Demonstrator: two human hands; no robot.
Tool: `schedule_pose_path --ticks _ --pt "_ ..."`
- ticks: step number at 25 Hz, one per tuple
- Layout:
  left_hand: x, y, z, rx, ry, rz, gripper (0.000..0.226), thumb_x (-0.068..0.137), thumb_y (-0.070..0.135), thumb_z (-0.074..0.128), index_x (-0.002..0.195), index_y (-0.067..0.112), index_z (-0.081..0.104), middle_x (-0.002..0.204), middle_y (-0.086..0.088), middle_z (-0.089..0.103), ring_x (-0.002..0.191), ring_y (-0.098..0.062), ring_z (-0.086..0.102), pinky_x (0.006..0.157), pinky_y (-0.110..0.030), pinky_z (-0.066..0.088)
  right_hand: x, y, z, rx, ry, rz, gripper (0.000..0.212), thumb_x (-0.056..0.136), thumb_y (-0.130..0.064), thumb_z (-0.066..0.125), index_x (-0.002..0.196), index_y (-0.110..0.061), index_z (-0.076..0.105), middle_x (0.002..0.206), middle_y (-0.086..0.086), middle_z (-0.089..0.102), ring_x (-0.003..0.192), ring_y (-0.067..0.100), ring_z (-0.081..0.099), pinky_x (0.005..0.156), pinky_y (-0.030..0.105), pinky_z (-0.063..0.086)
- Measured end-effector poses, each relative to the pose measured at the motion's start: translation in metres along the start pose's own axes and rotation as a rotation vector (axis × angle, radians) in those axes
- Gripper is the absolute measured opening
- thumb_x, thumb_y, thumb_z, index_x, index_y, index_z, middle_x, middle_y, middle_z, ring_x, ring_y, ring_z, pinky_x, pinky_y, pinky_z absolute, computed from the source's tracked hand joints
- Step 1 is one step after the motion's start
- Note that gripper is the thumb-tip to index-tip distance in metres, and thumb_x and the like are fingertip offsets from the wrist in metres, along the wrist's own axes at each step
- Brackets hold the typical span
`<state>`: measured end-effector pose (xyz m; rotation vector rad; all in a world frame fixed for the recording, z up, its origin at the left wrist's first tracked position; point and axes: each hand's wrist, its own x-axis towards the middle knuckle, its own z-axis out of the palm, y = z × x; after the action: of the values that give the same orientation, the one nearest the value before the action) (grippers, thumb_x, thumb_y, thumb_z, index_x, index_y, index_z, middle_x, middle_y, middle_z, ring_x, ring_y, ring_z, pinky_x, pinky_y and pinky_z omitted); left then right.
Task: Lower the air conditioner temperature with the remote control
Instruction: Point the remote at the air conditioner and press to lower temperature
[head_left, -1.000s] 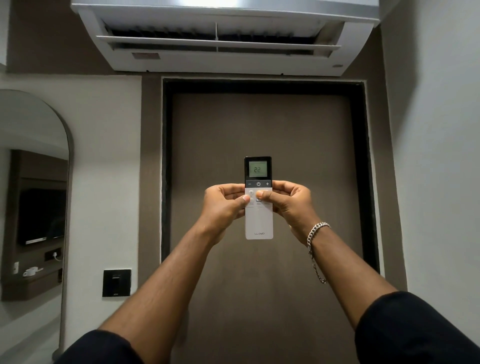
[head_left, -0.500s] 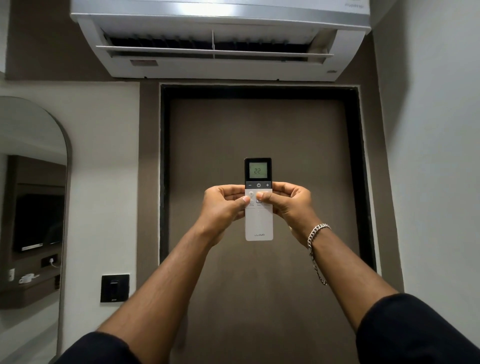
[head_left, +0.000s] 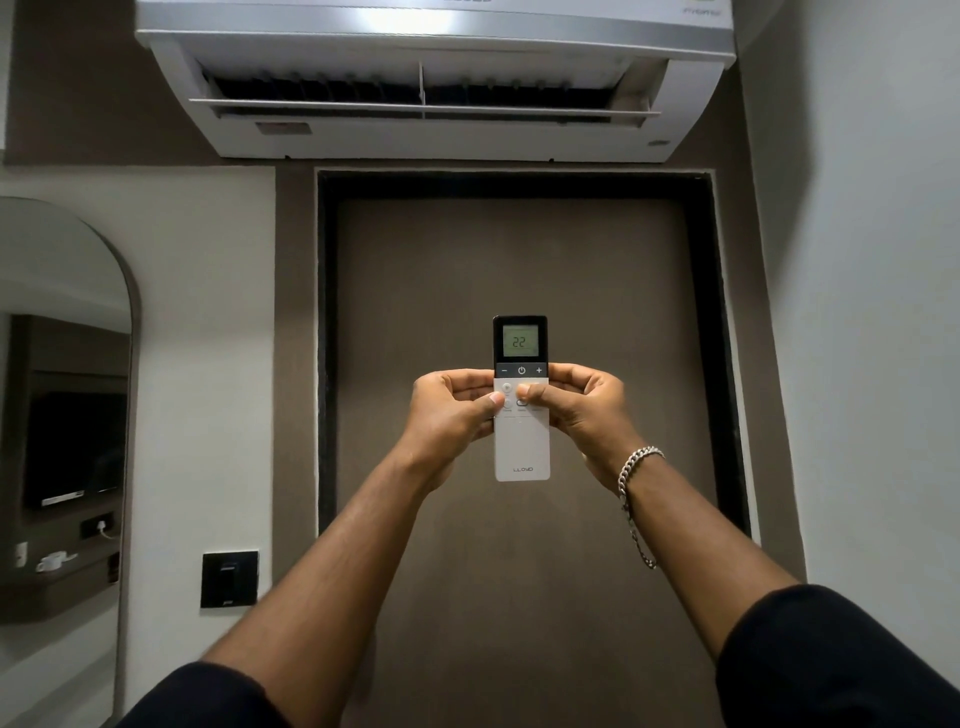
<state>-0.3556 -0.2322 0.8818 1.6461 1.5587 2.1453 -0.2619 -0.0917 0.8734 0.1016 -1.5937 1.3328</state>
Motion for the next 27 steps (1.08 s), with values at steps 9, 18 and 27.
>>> schedule_pose_path --ticks 9,18,27 --pt "0.004 -0.003 -0.003 0.017 -0.003 0.009 0.026 0.084 0.005 0.065 0.110 -0.001 0.063 0.099 -0.011 0.073 0.085 -0.017 0.074 0.062 -0.023 0.059 0.004 0.000 0.000 0.008 -0.004 -0.004 0.037 0.073 -0.005 0.080 0.107 -0.003 0.067 0.106 0.017 0.075 0.096 0.031 0.073 0.082 0.040 0.060" --pt "0.007 -0.001 -0.004 -0.008 0.061 -0.010 0.019 0.085 0.008 0.065 0.104 0.004 0.063 0.091 -0.006 0.072 0.074 -0.012 0.074 0.056 -0.020 0.057 0.004 0.002 0.006 -0.002 -0.015 0.010 0.039 0.073 -0.009 0.080 0.110 -0.003 0.066 0.107 0.016 0.075 0.096 0.028 0.074 0.082 0.040 0.061" --pt "0.012 0.000 -0.002 0.053 0.162 -0.013 0.021 0.085 0.015 0.066 0.103 0.004 0.063 0.091 -0.008 0.072 0.077 -0.014 0.073 0.054 -0.020 0.057 -0.003 -0.003 0.012 0.030 0.007 0.026 0.020 0.084 -0.014 0.072 0.101 -0.006 0.070 0.095 0.011 0.077 0.080 0.017 0.075 0.066 0.024 0.061"
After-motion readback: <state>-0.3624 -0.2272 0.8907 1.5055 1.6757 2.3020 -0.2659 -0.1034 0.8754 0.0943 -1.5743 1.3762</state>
